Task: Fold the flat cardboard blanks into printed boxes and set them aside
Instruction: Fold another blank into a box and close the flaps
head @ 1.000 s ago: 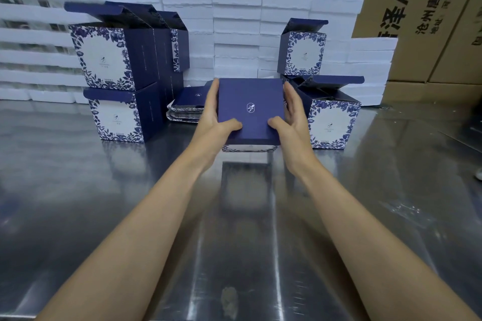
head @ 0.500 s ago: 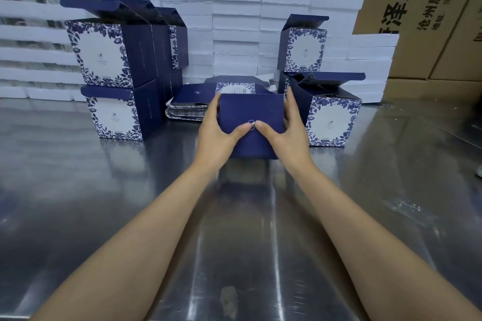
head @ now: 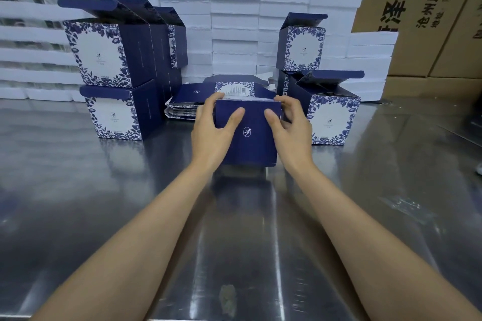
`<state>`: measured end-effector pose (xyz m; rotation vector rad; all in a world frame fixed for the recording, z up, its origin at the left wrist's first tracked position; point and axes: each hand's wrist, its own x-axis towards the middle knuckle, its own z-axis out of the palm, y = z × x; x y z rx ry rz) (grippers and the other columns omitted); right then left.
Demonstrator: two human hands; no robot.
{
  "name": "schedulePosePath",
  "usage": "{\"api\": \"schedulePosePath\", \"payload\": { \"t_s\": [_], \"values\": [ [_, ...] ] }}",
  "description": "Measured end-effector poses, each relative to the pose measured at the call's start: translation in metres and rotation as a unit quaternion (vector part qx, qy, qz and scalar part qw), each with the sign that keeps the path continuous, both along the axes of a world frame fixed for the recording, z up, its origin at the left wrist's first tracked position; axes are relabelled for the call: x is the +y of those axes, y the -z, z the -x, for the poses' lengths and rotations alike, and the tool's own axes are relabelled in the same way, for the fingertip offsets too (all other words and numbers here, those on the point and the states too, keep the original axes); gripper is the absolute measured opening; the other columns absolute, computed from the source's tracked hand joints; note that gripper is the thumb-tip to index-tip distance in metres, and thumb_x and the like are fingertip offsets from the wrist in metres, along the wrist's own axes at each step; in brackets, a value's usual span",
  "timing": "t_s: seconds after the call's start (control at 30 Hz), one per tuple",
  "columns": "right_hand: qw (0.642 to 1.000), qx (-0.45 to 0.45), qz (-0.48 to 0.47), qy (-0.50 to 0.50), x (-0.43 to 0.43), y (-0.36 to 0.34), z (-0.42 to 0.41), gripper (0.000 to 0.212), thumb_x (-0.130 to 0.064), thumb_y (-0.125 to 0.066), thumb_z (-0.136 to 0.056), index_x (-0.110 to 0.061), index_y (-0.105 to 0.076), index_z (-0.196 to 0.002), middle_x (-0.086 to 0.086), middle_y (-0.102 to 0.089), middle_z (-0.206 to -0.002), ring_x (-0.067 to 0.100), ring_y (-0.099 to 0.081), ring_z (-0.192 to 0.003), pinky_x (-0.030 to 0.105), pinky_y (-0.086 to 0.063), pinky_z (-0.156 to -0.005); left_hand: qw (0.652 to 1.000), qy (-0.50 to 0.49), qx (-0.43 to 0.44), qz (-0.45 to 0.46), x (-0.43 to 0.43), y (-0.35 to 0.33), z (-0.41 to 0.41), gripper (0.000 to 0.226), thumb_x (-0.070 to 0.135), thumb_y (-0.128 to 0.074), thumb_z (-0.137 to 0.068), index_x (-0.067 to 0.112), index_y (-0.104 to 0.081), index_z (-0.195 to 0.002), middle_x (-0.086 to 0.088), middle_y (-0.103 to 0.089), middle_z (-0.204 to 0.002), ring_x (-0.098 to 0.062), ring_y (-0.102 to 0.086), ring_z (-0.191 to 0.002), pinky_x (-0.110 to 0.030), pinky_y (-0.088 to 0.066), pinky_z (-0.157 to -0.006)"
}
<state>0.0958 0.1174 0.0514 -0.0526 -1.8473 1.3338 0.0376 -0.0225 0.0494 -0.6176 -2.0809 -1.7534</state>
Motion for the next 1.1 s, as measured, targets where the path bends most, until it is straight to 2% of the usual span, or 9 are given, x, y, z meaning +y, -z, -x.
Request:
{"api": "schedulePosePath", "payload": {
  "t_s": [0.17, 0.37, 0.57, 0.7, 0.83, 0.9, 0.97, 1.03, 1.1],
  "values": [
    [1.000, 0.000, -0.027, 0.014, -0.001, -0.001, 0.001, 0.027, -0.024, -0.069, -0.088, -0.022, -0.056, -0.112, -0.014, -0.063, -0.113, -0.003, -0.060, -0.101, 0.042, -0.051, -0.093, 0.999, -0.030, 0.010, 0.007, 0.000, 0.000, -0.002, 0.033, 0.038, -0.065, -0.089, 0.028, -0.053, -0.118, 0.009, -0.055, -0.123, -0.013, -0.056, -0.108, -0.039, -0.047, -0.096],
    [0.994, -0.016, -0.066, 0.084, -0.005, -0.001, 0.001, 0.035, -0.046, -0.076, -0.075, -0.030, -0.051, -0.093, -0.018, -0.060, -0.098, 0.010, -0.056, -0.079, 0.032, -0.049, -0.076, 0.994, -0.088, 0.037, 0.043, 0.002, -0.003, -0.006, 0.038, 0.057, -0.064, -0.083, 0.030, -0.053, -0.108, 0.014, -0.055, -0.113, -0.010, -0.054, -0.099, -0.031, -0.042, -0.082],
    [0.999, 0.021, -0.028, 0.013, -0.001, -0.008, -0.004, 0.014, -0.020, -0.067, -0.088, -0.024, -0.060, -0.099, -0.018, -0.065, -0.104, -0.005, -0.058, -0.079, 0.018, -0.047, -0.076, 0.998, -0.056, 0.014, -0.023, -0.007, -0.015, -0.005, 0.032, 0.040, -0.067, -0.088, 0.029, -0.059, -0.117, 0.013, -0.065, -0.111, -0.001, -0.060, -0.098, -0.023, -0.047, -0.089],
    [0.995, 0.084, 0.049, -0.023, -0.006, -0.017, -0.010, 0.029, -0.004, -0.060, -0.089, -0.031, -0.055, -0.099, -0.003, -0.062, -0.120, 0.005, -0.067, -0.098, 0.040, -0.052, -0.096, 0.994, 0.011, -0.005, -0.110, -0.019, -0.033, -0.003, 0.042, 0.020, -0.061, -0.093, 0.019, -0.053, -0.135, 0.005, -0.066, -0.120, 0.011, -0.058, -0.105, -0.005, -0.044, -0.087],
    [0.992, 0.105, 0.061, 0.021, -0.006, -0.025, -0.009, 0.016, -0.009, -0.061, -0.092, -0.023, -0.058, -0.086, -0.006, -0.063, -0.119, 0.008, -0.069, -0.094, 0.052, -0.055, -0.082, 0.993, 0.094, 0.023, -0.065, -0.022, -0.042, -0.003, 0.058, 0.002, -0.043, -0.088, 0.015, -0.043, -0.145, 0.027, -0.055, -0.123, 0.020, -0.051, -0.107, -0.009, -0.042, -0.091],
    [0.992, 0.112, 0.043, 0.031, -0.004, -0.024, -0.009, 0.007, -0.016, -0.060, -0.094, -0.019, -0.066, -0.092, -0.009, -0.066, -0.111, 0.003, -0.066, -0.090, 0.045, -0.055, -0.083, 0.993, 0.089, 0.032, -0.066, -0.020, -0.043, -0.003, 0.058, 0.002, -0.043, -0.090, 0.018, -0.042, -0.146, 0.026, -0.051, -0.128, 0.019, -0.049, -0.112, -0.011, -0.041, -0.095],
    [0.994, 0.105, 0.007, 0.031, -0.003, -0.021, -0.009, 0.023, -0.027, -0.053, -0.096, -0.015, -0.069, -0.108, -0.011, -0.068, -0.108, -0.004, -0.062, -0.096, 0.025, -0.051, -0.085, 0.994, 0.071, 0.028, -0.085, -0.019, -0.042, -0.002, 0.051, 0.005, -0.047, -0.094, 0.018, -0.045, -0.144, 0.017, -0.051, -0.138, 0.009, -0.046, -0.123, -0.015, -0.039, -0.103],
    [0.996, 0.090, -0.023, 0.009, -0.003, -0.017, -0.008, 0.033, -0.031, -0.051, -0.096, -0.015, -0.065, -0.121, -0.008, -0.065, -0.120, -0.007, -0.056, -0.110, 0.008, -0.042, -0.088, 0.995, 0.047, 0.009, -0.090, -0.019, -0.039, 0.002, 0.043, 0.006, -0.049, -0.096, 0.019, -0.055, -0.136, 0.011, -0.056, -0.136, 0.000, -0.048, -0.127, -0.016, -0.038, -0.105],
    [0.997, 0.056, -0.039, -0.019, 0.000, -0.008, -0.003, 0.036, -0.031, -0.053, -0.097, -0.016, -0.060, -0.129, -0.007, -0.059, -0.131, -0.005, -0.051, -0.120, 0.006, -0.039, -0.093, 0.997, 0.034, 0.001, -0.067, -0.018, -0.032, 0.006, 0.033, 0.009, -0.050, -0.097, 0.022, -0.063, -0.125, 0.008, -0.060, -0.131, -0.004, -0.050, -0.127, -0.017, -0.038, -0.106]
  ]
}}
